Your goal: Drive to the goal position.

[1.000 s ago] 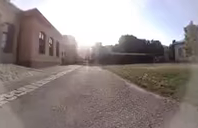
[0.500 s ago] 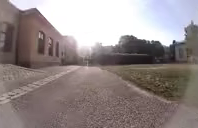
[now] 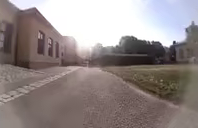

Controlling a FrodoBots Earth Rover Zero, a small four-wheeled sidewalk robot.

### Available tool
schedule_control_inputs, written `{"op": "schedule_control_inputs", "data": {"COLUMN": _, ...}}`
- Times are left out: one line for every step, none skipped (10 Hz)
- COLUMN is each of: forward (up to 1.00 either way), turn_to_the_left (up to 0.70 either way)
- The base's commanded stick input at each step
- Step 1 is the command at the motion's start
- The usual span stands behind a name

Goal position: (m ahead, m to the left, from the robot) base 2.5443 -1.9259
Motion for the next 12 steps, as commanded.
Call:
{"op": "schedule_control_inputs", "data": {"forward": 0.44, "turn_to_the_left": 0.02}}
{"op": "schedule_control_inputs", "data": {"forward": 0.44, "turn_to_the_left": 0.02}}
{"op": "schedule_control_inputs", "data": {"forward": 0.44, "turn_to_the_left": 0.02}}
{"op": "schedule_control_inputs", "data": {"forward": 0.44, "turn_to_the_left": 0.02}}
{"op": "schedule_control_inputs", "data": {"forward": 0.44, "turn_to_the_left": 0.02}}
{"op": "schedule_control_inputs", "data": {"forward": 0.44, "turn_to_the_left": 0.02}}
{"op": "schedule_control_inputs", "data": {"forward": 0.44, "turn_to_the_left": 0.02}}
{"op": "schedule_control_inputs", "data": {"forward": 0.44, "turn_to_the_left": 0.02}}
{"op": "schedule_control_inputs", "data": {"forward": 0.44, "turn_to_the_left": 0.02}}
{"op": "schedule_control_inputs", "data": {"forward": 0.44, "turn_to_the_left": 0.02}}
{"op": "schedule_control_inputs", "data": {"forward": 0.44, "turn_to_the_left": 0.02}}
{"op": "schedule_control_inputs", "data": {"forward": 0.44, "turn_to_the_left": 0.02}}
